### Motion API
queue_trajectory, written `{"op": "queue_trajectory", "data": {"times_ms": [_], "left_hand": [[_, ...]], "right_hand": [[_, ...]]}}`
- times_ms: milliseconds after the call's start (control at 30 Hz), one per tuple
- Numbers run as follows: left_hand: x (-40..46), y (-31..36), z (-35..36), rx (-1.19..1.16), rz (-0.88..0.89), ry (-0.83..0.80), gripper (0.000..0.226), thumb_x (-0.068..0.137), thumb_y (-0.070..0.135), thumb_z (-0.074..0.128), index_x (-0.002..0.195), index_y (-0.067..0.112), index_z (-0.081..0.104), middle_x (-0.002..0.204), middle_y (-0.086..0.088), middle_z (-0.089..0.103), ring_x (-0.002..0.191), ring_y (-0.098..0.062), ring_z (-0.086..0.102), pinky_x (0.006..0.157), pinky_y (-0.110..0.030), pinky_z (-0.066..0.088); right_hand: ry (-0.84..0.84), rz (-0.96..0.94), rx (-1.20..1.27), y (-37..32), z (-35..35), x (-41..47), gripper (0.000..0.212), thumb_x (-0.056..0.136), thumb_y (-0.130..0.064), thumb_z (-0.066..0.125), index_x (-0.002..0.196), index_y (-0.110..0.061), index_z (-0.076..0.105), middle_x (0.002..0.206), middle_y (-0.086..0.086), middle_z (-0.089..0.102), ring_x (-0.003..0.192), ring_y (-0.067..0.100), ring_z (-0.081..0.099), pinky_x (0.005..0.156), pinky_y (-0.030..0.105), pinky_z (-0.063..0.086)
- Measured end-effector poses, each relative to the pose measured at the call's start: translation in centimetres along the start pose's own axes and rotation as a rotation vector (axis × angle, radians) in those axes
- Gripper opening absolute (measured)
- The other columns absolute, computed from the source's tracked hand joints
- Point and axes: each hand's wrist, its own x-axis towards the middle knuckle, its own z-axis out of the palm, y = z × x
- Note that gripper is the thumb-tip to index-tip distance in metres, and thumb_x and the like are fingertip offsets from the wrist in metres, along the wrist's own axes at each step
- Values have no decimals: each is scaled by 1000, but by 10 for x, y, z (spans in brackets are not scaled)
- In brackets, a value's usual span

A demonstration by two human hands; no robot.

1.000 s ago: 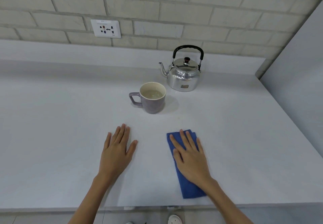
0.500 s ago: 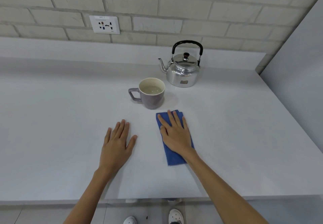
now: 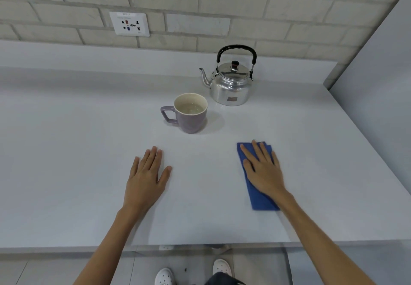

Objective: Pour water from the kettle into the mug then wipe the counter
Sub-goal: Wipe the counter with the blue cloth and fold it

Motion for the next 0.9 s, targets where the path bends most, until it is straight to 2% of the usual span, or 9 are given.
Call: {"op": "queue_trajectory", "data": {"times_ms": [233,400,567,733,900], "left_hand": [[0,1,0,-4,6,2,60,95,44,33,146,15,21,157,-2,18,145,-14,9,120,-38,6],[-1,0,1,1,6,2,61,95,45,31,146,14,21,157,-3,19,145,-15,10,120,-38,6],[1,-1,1,-5,0,-25,62,95,47,29,147,15,17,157,-2,16,145,-15,8,120,-38,5],[2,-3,1,-4,3,-30,63,95,48,28,147,15,17,157,-2,16,146,-14,8,120,-38,5],[0,-3,1,-13,0,2,61,95,46,31,147,15,21,157,-1,18,145,-13,10,120,-37,5]], "right_hand": [[-26,-14,31,-39,5,61,50,102,-35,24,151,-37,15,163,1,7,149,20,1,119,43,-3],[-33,-140,57,-83,21,41,50,100,-36,24,149,-42,16,163,-1,8,149,19,0,118,41,-6],[-52,-303,56,-125,31,0,51,100,-35,26,150,-40,17,163,-1,9,150,19,-1,120,43,-6],[-70,-389,57,-94,24,-62,52,98,-39,20,149,-42,12,162,-5,6,149,12,-6,121,39,-6],[-30,-248,-12,-33,6,-71,49,101,-40,20,148,-41,7,161,-9,5,148,9,-6,121,35,-4]]}}
